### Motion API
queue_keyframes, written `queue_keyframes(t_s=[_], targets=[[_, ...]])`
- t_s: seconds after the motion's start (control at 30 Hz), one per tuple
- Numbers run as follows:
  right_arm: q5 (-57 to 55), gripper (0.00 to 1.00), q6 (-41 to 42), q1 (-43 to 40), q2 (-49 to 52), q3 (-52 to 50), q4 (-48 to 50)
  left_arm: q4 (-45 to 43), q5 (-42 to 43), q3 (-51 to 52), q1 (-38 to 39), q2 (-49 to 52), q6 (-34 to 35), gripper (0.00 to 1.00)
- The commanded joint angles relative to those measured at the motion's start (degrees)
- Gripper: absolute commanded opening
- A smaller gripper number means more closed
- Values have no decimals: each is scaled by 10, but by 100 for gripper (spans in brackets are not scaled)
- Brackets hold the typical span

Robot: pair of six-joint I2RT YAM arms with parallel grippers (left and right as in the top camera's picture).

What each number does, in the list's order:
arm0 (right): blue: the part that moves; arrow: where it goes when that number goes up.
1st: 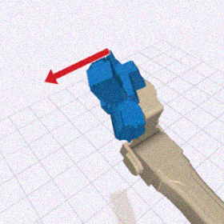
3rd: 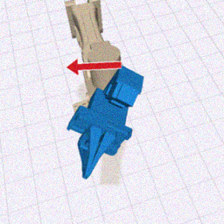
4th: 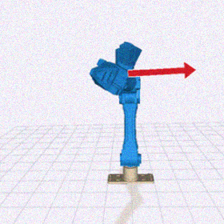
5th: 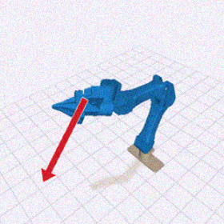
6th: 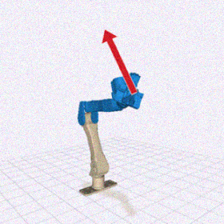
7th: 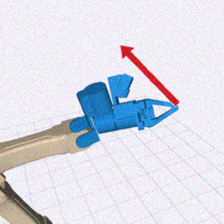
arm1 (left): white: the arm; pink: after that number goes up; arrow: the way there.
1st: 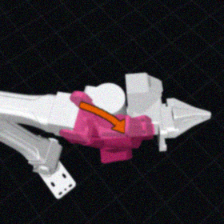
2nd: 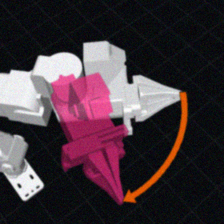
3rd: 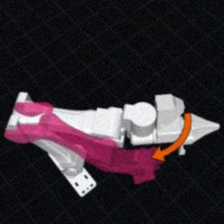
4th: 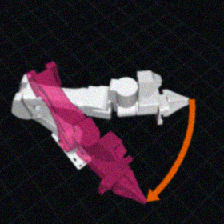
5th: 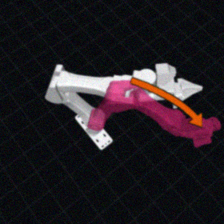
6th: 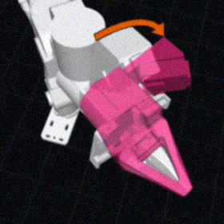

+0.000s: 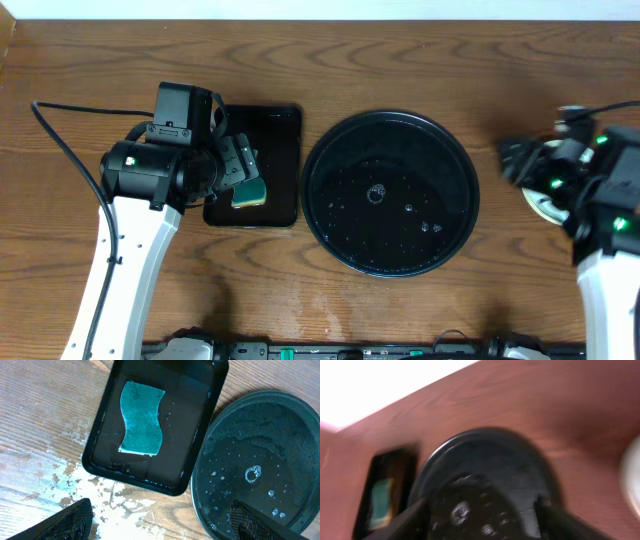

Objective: Clean dirty plates on tray and stack at the side

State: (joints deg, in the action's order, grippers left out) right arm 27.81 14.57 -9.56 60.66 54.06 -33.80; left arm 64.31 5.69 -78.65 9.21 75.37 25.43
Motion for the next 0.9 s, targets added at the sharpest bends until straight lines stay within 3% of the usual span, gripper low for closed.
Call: queue_keyframes(t_s=[0.0, 0.23, 0.47, 0.57, 0.67, 0.87], targets=[[24, 99, -20, 82, -55, 7, -17, 2, -1, -4, -3, -2, -3, 88], [24, 99, -20, 180, -95, 7, -64, 2, -1, -4, -3, -2, -3, 88], [20, 99, -10, 165, -105, 7, -111, 2, -1, -4, -3, -2, -3, 88], [20, 99, -39, 149, -133, 7, -111, 2, -1, -4, -3, -2, -3, 88], [14, 99, -124, 149, -181, 6, -115, 2, -1, -4, -3, -2, -3, 88], [-118, 99, -170, 152, -298, -49, -103, 2, -1, -4, -3, -2, -3, 88]])
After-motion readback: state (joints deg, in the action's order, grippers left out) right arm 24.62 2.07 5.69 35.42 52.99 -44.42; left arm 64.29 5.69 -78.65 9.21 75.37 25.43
